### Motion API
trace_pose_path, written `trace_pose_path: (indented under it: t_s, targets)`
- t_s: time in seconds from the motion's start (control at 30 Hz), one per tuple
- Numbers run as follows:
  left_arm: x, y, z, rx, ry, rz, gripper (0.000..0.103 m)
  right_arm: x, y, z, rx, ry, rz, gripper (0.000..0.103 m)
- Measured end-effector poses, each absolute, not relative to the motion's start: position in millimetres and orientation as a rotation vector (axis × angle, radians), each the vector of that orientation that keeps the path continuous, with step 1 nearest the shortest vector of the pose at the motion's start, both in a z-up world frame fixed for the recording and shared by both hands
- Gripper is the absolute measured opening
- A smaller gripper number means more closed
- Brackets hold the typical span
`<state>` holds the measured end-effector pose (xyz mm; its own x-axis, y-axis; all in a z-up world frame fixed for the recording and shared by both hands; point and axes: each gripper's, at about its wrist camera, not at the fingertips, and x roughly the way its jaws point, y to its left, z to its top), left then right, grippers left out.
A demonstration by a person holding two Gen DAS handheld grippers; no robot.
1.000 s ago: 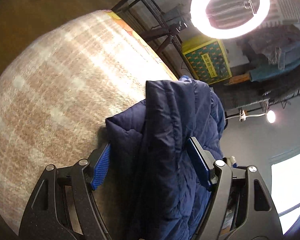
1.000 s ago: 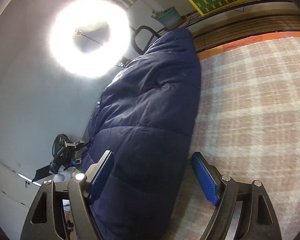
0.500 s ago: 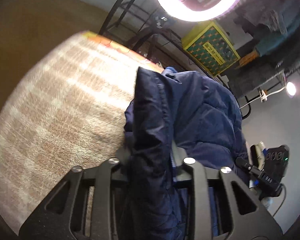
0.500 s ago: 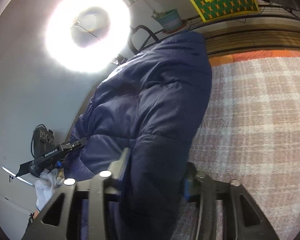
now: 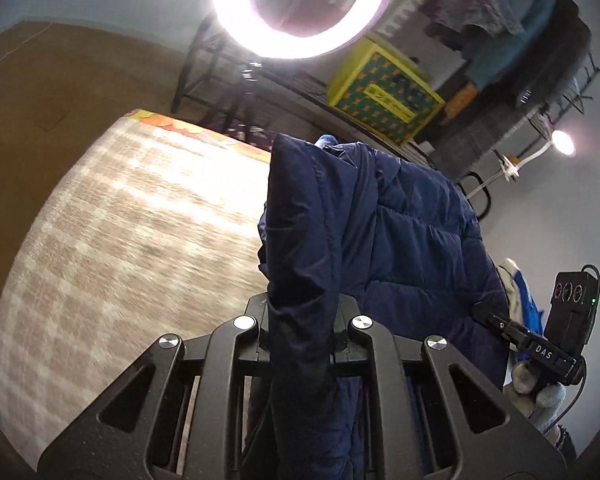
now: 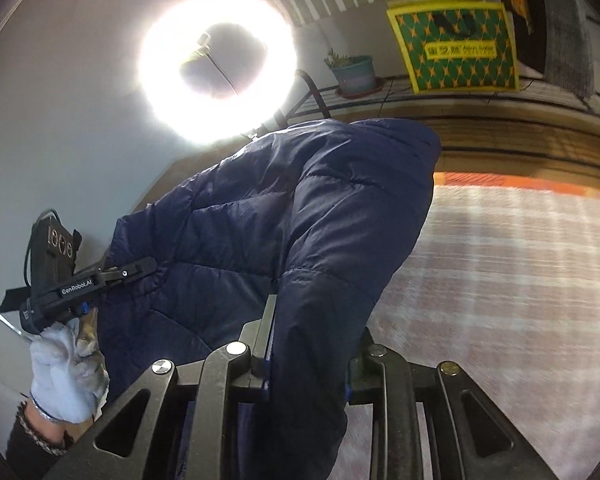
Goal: Fold large clothes
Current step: 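Lift the jacket with both tools and fold it over onto itself, then lower the folded jacket onto the bed with both tools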
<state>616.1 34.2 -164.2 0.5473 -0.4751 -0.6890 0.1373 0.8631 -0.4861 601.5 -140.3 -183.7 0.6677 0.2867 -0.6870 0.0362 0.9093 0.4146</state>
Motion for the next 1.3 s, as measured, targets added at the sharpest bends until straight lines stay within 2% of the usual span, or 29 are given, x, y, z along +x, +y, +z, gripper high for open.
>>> trace_pose_path:
  t_s: [0.37, 0.93, 1.3]
  targets:
    - [541.3, -61.7, -117.2, -0.357, 0.911, -0.485, 0.013, 494.9, -194.8, -124.3, 0.358, 0.788, 0.072, 0.023]
    - [398.8, -221.0, -44.6, -0.125, 0.842, -0.720, 0.012, 298.5, -286.6, -77.8, 0.285, 0.729, -0.079, 0.023]
    - [361.4, -330.3, -35.5, -0.039, 0.844, -0.888, 0.012, 217.6, -353.0, -62.2, 0.268, 0.702, -0.190, 0.023]
